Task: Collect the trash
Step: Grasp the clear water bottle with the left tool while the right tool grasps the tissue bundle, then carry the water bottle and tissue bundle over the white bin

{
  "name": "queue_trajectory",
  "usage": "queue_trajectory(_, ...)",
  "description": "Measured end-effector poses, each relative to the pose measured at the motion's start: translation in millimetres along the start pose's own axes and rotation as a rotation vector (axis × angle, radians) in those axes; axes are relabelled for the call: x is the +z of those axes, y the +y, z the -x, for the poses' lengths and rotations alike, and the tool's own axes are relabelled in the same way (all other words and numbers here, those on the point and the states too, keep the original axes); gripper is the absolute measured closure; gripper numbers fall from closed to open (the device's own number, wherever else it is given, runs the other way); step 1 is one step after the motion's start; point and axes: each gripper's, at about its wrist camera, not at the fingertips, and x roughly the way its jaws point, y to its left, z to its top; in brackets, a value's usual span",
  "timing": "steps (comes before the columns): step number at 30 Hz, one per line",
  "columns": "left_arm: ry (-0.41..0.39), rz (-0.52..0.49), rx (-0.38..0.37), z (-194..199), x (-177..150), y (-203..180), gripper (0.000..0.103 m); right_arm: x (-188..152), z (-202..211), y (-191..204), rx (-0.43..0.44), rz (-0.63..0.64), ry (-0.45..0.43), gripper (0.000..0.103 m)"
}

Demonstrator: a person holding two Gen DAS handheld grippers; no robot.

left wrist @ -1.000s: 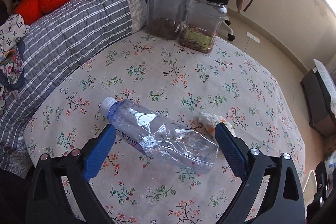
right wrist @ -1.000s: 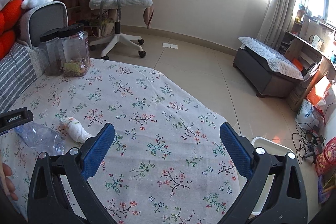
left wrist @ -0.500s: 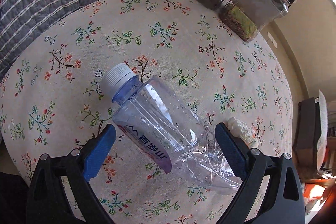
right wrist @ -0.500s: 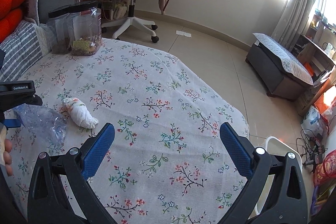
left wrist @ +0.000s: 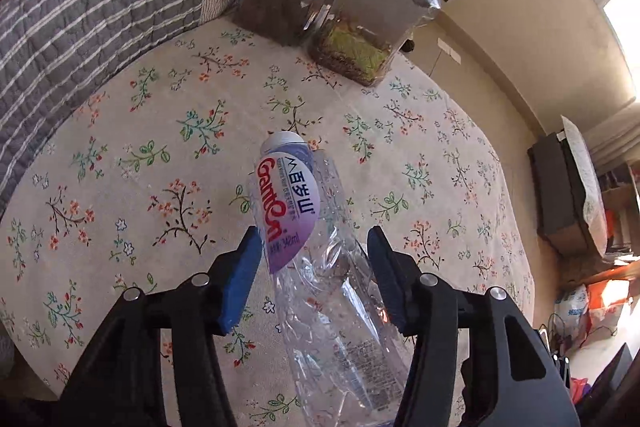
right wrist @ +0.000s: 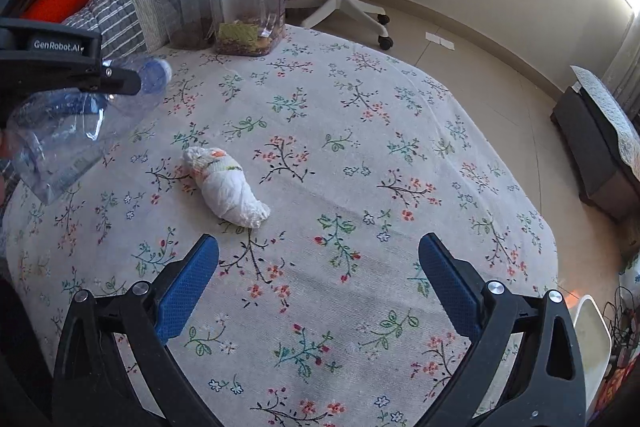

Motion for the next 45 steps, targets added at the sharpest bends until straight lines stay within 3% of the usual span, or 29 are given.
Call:
queue_trajectory(7, -0.153, -0.214, 0.023, 54.6, 30.6, -17.1, 0.058, 29.9, -45.8, 32.7, 0.182, 0.106, 0.099, 0.007)
queue_trajectory(11, -0.13, -0.253, 0.037, 54.3, 39.0, -6.7, 0.058, 47.2, -61.7, 45.9, 0.237, 0.111, 0.138, 0.007)
queue_trajectory(14, -0.075, -0.24, 0.012, 46.3, 40.6, 2.4, 0.058, 55.6, -69.6, 51.3, 0.26, 0.118, 0.161, 0.021)
queue_trajectory(20, -0.082, -0.264, 0.018, 44.6, 41.9, 1.2, 0.058, 57.3, -86.8, 46.5, 0.273, 0.086, 0.208, 0.046)
queue_trajectory(22, -0.065, -0.262, 0.01, 42.2, 42.4, 2.1, 0.058, 57.2, -86.0, 44.4, 0.289, 0.07, 0.192, 0.062)
queue_trajectory(28, -0.044, -0.254, 0.008, 37.8, 43.3, 3.3, 0.058, 58.9, -74.6, 39.0, 0.274, 0.034, 0.143, 0.062)
queue_trajectory(36, -0.049, -0.252, 0.003, 37.8, 41.1, 0.4, 0.058, 73.2, -32.2, 18.0, 0.206, -0.025, 0.01, 0.063)
queue_trajectory(45, -0.125, -0.303, 0.017, 45.8, 26.1, -20.6, 0.058, 68.6, 13.5, -33.2, 0.071, -0.192, -0.122, 0.063)
